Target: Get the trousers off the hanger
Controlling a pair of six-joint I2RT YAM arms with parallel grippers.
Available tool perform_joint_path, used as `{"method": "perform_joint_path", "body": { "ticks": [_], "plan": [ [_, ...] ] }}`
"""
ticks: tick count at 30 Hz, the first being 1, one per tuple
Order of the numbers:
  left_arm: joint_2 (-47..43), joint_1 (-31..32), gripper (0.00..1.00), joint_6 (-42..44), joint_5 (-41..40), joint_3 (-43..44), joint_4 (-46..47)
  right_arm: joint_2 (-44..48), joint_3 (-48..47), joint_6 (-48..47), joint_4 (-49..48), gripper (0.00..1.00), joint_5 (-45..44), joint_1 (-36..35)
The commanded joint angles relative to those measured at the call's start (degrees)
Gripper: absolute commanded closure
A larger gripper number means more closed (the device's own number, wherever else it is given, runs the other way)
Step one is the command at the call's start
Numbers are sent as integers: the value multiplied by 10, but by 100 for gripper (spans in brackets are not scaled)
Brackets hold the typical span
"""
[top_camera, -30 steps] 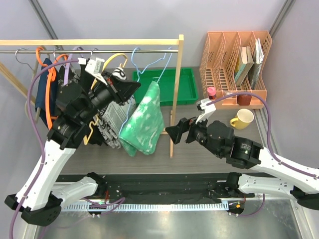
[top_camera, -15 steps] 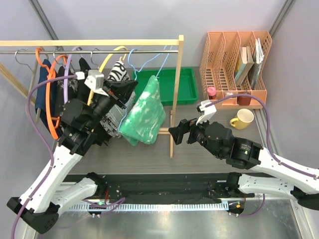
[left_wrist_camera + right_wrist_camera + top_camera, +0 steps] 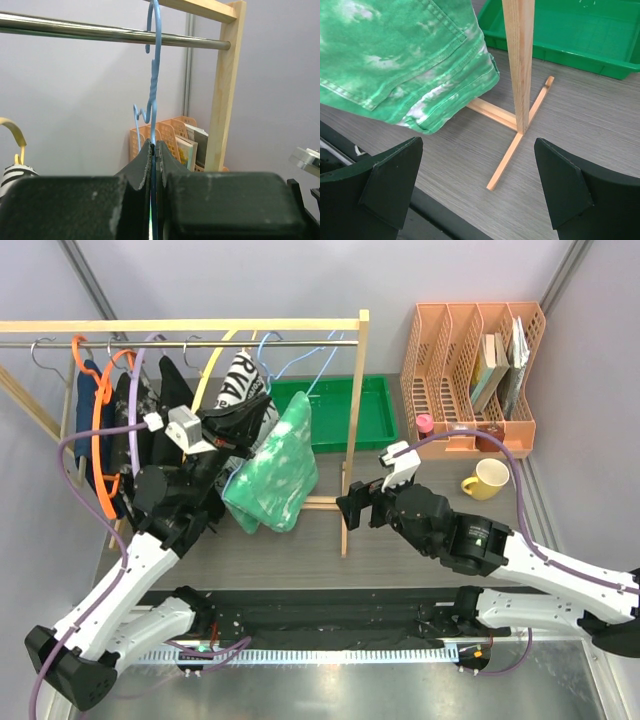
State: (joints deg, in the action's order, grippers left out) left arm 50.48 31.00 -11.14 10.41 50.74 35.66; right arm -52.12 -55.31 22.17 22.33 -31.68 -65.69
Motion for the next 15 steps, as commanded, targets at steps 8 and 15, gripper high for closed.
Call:
{"method": "perform_joint_path", "body": {
  "ticks": [8,15],
  "plan": [
    [-17,0,100,24,8,-20,284,-11,-11,-40,-25,0,0,13],
    [-38,-1,100,54,27,-60,347,-14,-21,-60,-26,0,71,79]
  ]
}}
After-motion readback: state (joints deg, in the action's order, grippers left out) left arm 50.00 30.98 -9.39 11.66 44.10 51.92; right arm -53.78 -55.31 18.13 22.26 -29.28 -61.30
